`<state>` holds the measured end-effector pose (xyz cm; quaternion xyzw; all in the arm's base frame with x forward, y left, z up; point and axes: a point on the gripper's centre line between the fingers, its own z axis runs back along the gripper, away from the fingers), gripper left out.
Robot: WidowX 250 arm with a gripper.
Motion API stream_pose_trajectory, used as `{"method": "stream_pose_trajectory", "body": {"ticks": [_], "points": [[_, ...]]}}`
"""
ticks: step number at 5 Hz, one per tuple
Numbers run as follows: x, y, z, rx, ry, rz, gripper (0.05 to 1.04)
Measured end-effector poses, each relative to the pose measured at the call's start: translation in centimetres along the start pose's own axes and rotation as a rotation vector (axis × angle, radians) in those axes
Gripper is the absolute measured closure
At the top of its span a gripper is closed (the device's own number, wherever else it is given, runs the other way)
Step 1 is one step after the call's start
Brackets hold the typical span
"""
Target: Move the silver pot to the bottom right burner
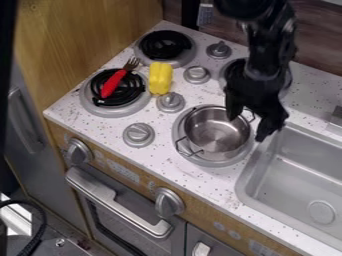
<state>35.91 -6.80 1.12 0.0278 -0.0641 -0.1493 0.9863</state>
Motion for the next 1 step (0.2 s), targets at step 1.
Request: {"method": "stream_pose_trajectory", "body": {"ticks": [1], "points": [[-0.49, -0.06, 1.83, 0.009, 0.049, 0.044, 0.084]]}}
